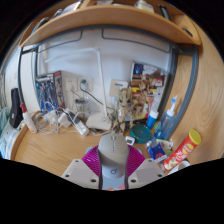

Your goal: Arrange mouse

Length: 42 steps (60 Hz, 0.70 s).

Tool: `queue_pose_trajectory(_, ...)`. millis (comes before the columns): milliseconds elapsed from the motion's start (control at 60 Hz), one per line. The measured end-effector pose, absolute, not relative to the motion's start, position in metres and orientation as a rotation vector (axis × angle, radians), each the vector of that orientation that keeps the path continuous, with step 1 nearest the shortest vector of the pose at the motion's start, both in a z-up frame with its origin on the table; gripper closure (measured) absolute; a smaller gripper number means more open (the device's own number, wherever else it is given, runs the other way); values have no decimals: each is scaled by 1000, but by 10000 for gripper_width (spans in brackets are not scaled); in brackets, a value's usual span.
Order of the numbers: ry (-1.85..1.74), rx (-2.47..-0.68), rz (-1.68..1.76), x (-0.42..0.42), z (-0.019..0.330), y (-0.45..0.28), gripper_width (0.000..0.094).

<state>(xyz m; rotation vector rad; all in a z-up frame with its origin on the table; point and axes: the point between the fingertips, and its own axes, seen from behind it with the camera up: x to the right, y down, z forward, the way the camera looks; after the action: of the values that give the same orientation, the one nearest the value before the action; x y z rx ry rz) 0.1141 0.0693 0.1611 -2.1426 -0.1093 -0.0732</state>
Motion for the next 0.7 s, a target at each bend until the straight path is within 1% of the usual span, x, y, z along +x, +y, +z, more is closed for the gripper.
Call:
queue_pose_trajectory(183,-62,-2244,-17,143,77,88,648)
queue_pose_trajectory(200,-59,-2255,-10,143,70,89,630)
queue_pose_trajectory(217,-60,-2266,-8,144,62,90,632)
queue_pose_trajectory(333,-134,-2343,-46,151,15,95,636)
queue_pose_trajectory(383,-140,-2361,-17,148,1,96,636)
queue_pose_trajectory(417,-133,-2368,-10,148,-6,96,632)
queue_pose_trajectory(567,-68,-2344,45,146,-6,98,577)
queue_pose_trajectory(650,-72,-2346,43,146,-8,96,485)
queue_pose_trajectory(700,-70,-2343,47,146,-9,96,448)
